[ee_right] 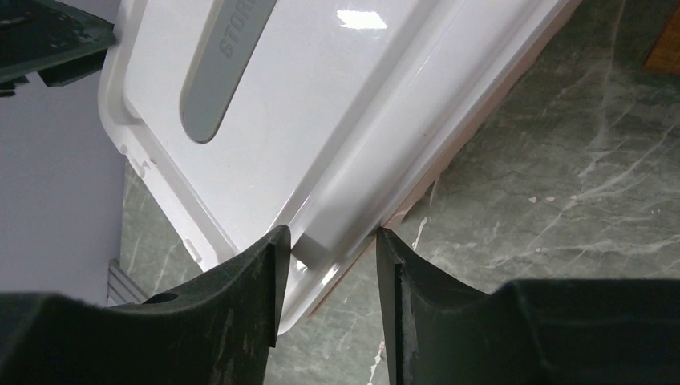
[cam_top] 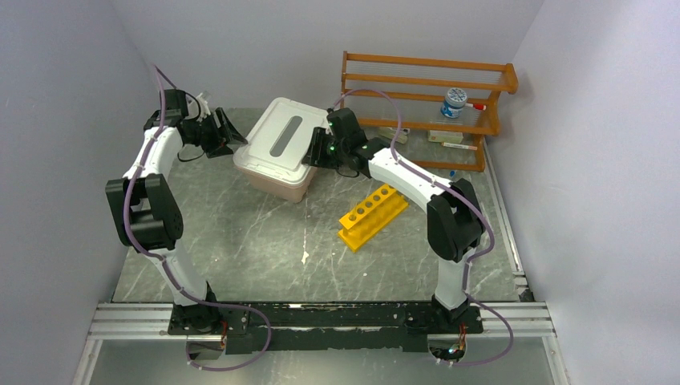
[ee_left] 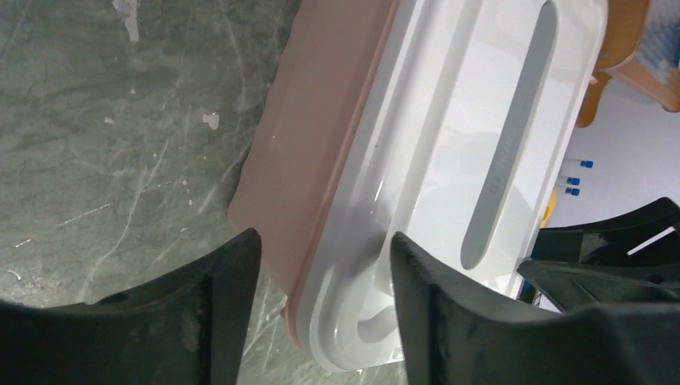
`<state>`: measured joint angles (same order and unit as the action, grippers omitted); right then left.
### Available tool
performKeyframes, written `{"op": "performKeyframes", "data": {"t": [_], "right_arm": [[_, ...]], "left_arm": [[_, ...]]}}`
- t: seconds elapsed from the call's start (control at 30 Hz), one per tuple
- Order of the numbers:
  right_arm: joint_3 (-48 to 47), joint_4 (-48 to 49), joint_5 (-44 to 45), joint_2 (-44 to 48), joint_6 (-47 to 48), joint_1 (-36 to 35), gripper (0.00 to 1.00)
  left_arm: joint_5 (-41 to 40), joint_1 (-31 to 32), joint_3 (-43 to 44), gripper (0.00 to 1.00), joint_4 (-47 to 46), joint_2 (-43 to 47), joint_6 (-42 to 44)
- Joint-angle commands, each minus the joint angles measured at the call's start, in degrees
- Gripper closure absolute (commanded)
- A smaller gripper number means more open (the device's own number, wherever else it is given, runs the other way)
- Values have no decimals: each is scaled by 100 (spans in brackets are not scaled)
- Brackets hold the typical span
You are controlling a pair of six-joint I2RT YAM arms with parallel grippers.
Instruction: Organize the chemistry lab equipment
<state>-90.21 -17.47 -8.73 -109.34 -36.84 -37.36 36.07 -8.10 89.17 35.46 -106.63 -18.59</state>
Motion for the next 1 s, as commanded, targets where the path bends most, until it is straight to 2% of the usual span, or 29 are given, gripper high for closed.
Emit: {"op": "performKeyframes", "data": {"t": [0.0, 0.07, 0.2, 0.43, 0.63, 0.8, 0.97], "right_arm": [[-270, 92, -175, -108, 11, -57, 51], [-330, 20, -187, -170, 33, -59, 51], [-301, -197, 40, -189, 27, -79, 48], [-50, -601, 751, -153, -131, -89, 44], [-112, -657, 935, -137, -15, -91, 46], [-495, -321, 911, 259, 303, -77, 36], [-687, -213, 1142, 838, 510, -10, 31]], "left_arm": [[-71, 36, 26, 41, 229, -97, 105], [-192, 31, -16, 48, 253, -63, 123], [-365, 44, -85, 50, 353, -78, 206], [-608, 134, -173, 44, 514, -126, 356], [-905, 283, 338, 40, 683, -205, 393], [-1070, 391, 1081, 29, 638, -108, 405], [-1417, 698, 1149, 22, 64, 258, 274]]}}
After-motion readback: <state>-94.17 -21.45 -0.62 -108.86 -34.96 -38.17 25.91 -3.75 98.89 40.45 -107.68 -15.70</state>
